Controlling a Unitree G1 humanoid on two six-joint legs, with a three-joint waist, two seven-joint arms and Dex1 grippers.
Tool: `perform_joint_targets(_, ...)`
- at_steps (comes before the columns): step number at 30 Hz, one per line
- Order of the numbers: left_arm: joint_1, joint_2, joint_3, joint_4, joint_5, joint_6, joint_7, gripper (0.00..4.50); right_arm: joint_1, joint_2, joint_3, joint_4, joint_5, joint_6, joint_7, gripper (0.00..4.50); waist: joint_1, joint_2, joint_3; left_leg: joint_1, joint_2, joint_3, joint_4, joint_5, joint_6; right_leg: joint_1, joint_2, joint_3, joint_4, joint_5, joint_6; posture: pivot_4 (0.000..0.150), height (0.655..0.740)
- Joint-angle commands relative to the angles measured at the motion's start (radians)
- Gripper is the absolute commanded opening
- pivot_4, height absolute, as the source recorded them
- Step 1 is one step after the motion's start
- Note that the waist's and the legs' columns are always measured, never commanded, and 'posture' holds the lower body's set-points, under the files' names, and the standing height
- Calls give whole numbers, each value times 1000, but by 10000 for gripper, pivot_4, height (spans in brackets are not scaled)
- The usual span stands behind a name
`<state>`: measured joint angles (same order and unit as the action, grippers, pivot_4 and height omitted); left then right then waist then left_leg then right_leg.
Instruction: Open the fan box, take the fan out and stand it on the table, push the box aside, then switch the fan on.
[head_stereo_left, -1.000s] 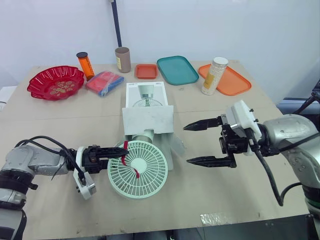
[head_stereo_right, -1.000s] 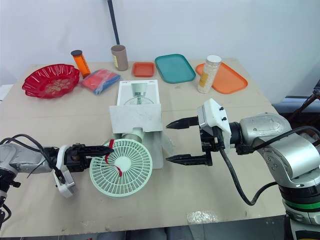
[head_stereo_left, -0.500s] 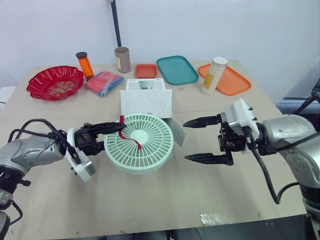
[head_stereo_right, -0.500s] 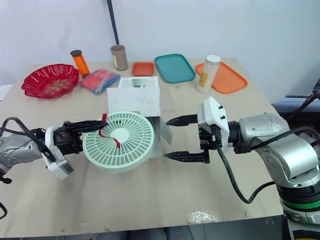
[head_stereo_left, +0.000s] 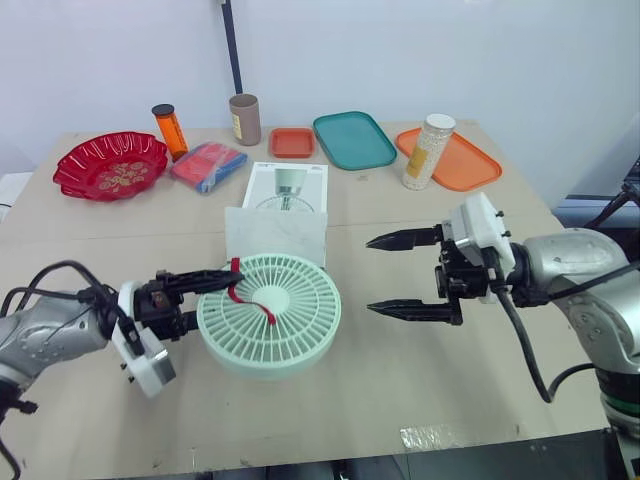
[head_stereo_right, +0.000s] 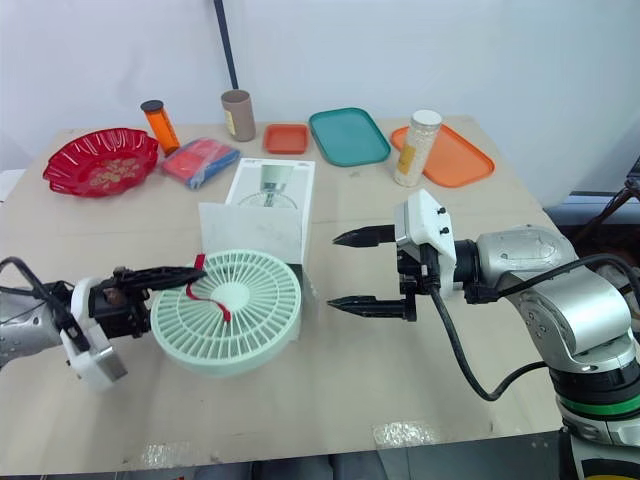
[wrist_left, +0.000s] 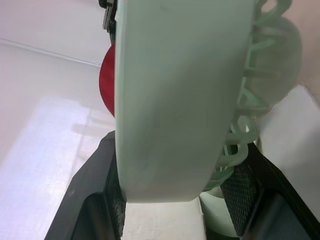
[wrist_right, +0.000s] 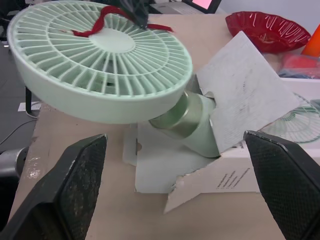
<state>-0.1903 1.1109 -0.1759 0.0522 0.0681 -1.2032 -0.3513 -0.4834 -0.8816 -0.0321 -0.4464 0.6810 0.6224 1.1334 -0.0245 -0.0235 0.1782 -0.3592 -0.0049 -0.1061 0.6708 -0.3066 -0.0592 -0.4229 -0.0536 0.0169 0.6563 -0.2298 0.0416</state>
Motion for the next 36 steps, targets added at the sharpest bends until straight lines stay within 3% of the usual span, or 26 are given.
perform_joint_targets(1, 50, 16, 80, -79, -53, 6, -11, 20292, 3, -10, -20, -24, 2, -23, 10, 45000, 0, 0, 0, 0, 0, 0, 0, 0, 0, 0, 0, 0, 0, 0, 0, 1500, 7255)
perform_joint_targets(6, 111, 9, 132, -117, -69, 29, -41, 20292, 26, -32, -38, -30, 5, -40, 38, 45000, 0, 0, 0, 0, 0, 0, 0, 0, 0, 0, 0, 0, 0, 0, 0, 1500, 7255)
perform_joint_targets(14, 238, 27, 251, -246, -128, 85, -87, 20292, -10, -59, -83, -35, 134, 93, 20, 45000, 0, 0, 0, 1, 1, 2, 0, -1, 2, 0, 0, 0, -1, 0, 0, 1500, 7255)
perform_joint_targets(20, 341, 28, 382, -318, -184, 142, -138, 20292, 17, -69, -56, -44, 117, 87, 40, 45000, 1, 0, 0, 1, 1, 2, 0, -2, 3, 0, 0, 0, -1, 0, 0, 1500, 7255)
perform_joint_targets(36, 583, -103, 767, -691, -364, 499, -321, 20292, -116, -19, -3, 63, 98, 85, 63, 45000, 0, 0, 0, 1, 2, 3, 0, -2, 3, 1, 2, 0, -3, 0, 0, 1500, 7255)
